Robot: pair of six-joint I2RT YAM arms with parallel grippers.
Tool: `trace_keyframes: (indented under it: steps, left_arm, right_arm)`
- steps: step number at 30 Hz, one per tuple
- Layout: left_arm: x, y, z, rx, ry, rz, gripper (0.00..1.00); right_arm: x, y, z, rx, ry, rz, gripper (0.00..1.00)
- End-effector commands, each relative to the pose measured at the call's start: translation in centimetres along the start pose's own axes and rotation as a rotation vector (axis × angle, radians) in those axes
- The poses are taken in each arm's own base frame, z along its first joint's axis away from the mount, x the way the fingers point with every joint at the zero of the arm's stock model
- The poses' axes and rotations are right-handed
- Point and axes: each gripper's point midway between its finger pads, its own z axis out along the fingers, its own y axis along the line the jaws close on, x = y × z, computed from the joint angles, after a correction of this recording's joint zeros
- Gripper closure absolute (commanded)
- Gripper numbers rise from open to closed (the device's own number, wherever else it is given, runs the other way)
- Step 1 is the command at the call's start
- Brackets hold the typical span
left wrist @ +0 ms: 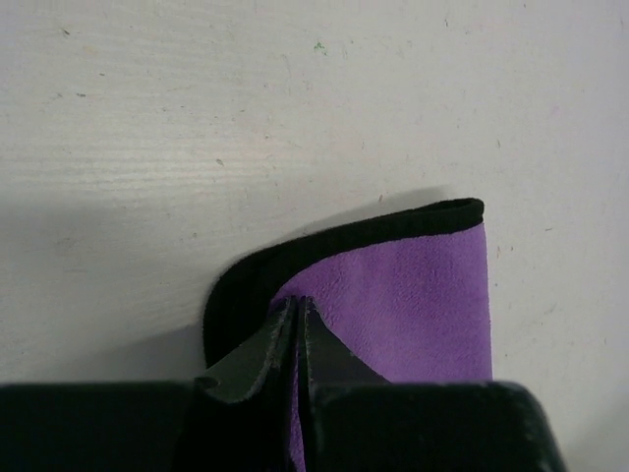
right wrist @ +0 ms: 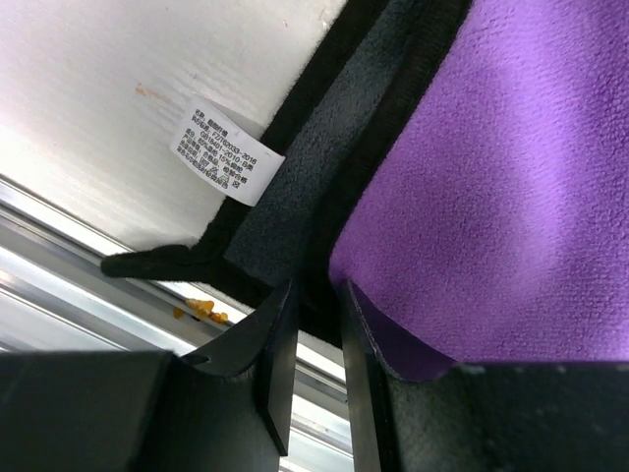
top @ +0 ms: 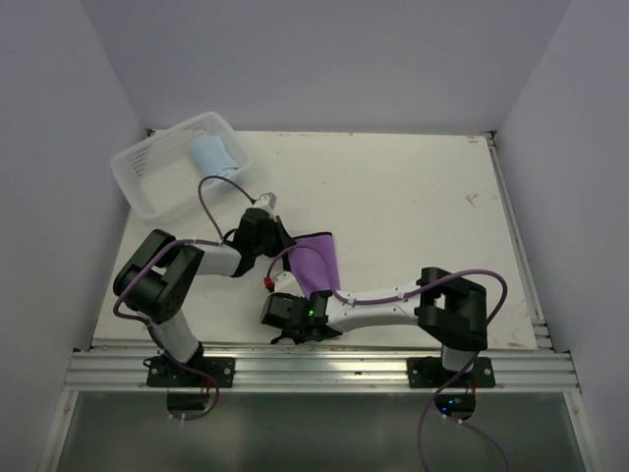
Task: Roll the towels
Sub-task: Fold the towel
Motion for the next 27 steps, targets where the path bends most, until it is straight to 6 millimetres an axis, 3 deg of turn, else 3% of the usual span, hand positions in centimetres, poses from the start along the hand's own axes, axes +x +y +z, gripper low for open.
trace_keyframes:
  steps: [1,11,20,27]
  left_arm:
    - [-1.6,-0.2,0.6,-0.012,-0.051,-0.006,0.93]
    - [-1.4,-0.2,0.7,-0.012,-0.041,-0.004,0.93]
    - [-1.7,0.0,0.3,-0.023,-0.059,-0.005,0.93]
    - [-2.0,-0.3,0.2,-0.017,-0.064,-0.012,0.93]
  right_arm:
    - [-1.4,0.4,-0.3,0.010,-0.043,-0.002,0.74]
    - [-1.3,0.2,-0.3,0.022,-0.036,-0.003,0.88]
    - [-2.3,0.0,-2.3,-0.003,-0.074,0.023,0.99]
    - [-3.4,0.2,-3.6,-0.027,-0.106,0.050,1.00]
